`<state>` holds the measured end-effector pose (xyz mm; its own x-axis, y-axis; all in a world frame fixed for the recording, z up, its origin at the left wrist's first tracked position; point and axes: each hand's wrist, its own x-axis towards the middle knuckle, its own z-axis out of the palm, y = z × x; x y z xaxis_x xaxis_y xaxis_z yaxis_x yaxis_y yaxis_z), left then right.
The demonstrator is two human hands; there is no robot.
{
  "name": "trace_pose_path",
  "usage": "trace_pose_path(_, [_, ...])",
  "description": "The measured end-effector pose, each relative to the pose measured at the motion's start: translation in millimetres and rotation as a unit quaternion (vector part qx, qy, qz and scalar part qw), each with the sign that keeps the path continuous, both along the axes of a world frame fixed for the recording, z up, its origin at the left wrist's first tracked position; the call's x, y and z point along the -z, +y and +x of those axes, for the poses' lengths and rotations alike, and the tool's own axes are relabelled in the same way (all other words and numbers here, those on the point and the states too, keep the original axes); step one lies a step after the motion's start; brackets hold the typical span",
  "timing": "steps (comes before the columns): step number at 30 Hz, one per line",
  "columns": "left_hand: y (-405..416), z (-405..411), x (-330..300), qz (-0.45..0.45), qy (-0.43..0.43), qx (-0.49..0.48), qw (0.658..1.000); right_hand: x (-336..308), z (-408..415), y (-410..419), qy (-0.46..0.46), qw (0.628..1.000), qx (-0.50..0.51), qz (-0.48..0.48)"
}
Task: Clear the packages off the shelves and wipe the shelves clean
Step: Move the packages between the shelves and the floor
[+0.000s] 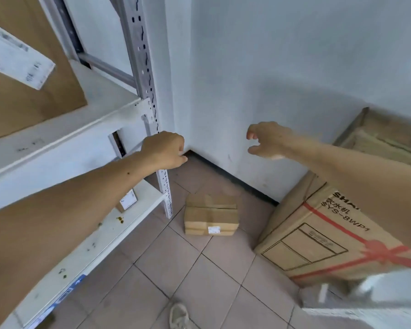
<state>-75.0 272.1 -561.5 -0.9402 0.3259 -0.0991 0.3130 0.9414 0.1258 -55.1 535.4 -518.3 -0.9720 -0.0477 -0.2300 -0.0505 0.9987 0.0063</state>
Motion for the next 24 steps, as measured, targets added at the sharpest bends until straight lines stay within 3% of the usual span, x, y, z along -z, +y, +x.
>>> trace_pose_path(8, [29, -66, 133, -0.015, -0.123, -0.044, 0.991, 143, -68, 59, -0.078, 0.996, 0.028, -0.043])
trace_pose_path(15, [64, -78, 263, -0.014, -0.213, -0.092, 0.973, 277, -104, 105, -0.131, 0.988, 0.052, -0.059])
trace_pose_path(24, [97, -85, 459, 0.069, -0.295, -0.213, 0.929, 475, -135, 136, -0.176, 0.981, 0.046, -0.071])
